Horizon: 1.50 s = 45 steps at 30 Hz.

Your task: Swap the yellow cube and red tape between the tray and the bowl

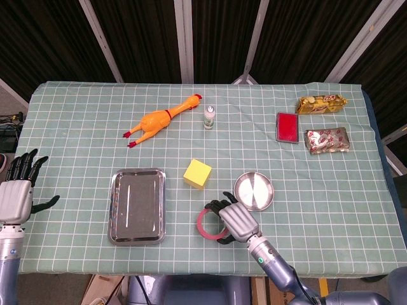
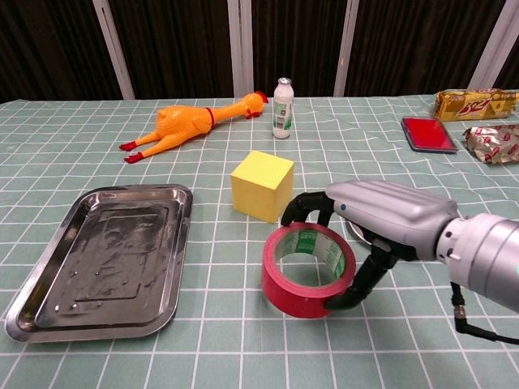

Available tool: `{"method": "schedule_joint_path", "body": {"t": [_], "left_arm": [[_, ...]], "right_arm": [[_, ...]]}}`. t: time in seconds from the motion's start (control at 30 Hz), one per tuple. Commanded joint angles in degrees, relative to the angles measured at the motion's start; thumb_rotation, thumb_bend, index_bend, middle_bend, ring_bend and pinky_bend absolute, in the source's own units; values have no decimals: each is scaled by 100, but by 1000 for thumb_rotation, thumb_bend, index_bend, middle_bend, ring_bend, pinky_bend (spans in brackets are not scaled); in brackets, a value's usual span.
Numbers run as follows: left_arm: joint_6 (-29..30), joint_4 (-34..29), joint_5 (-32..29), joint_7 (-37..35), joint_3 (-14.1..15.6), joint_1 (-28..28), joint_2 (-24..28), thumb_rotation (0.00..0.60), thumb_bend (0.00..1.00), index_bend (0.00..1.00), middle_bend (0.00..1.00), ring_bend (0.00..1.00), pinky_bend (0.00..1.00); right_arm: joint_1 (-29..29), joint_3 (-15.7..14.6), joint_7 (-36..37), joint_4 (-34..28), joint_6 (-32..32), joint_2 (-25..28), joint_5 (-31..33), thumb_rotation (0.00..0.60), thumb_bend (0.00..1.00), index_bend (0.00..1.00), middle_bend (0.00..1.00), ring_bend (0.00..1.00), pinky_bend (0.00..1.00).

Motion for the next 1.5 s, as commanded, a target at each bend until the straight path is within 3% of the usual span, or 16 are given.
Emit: {"method": "schedule_joint_path", "body": {"t": [0.03,0.23,0.3,0.47,0.57,0.87,1.0,1.2,1.5], "left_arm": [[-5,6,0,-2,-2,2,-2,600,82,143,0,0,0],[8,-8,15,-52,-14,18,27,600,82,143,0,0,0],[2,-2,-3,-66,-29,22,29,600,82,144,0,0,0],[-33,16,-51,-82,-58,22,36,600,83,144,0,0,0],[-35,31,-61,-77,-70,22,27,600,84,143,0,0,0],[-51,25,-61,-1,-71,18,-9,600,88,143,0,0,0],[-65,24,-54,58,-63,11,-36,600,88,143,0,0,0],[-97,115,-86,100,-94,-20,-109,600,88,143,0,0,0],[-104,208,-190,53,-176,-18,-130,600,89,144,0,0,0]], "right_arm": [[103,118,-173,42,-30,-135,154,600,79,351,349,387,111],[258,288,-371,200,-95,-429,515,600,77,342,348,366,111],[287,314,-376,237,-105,-502,589,600,76,288,323,316,108],[359,351,-381,307,-157,-604,732,600,20,44,94,92,43],[366,387,-240,245,-158,-587,695,600,0,0,10,5,7],[309,488,-129,-295,26,-29,592,600,0,0,0,0,0],[363,696,-188,-355,141,127,679,600,0,0,0,0,0],[762,1190,-231,86,-186,53,1551,600,0,0,0,0,0],[1331,1468,-328,1003,-465,-437,2447,600,0,0,0,25,0]]}}
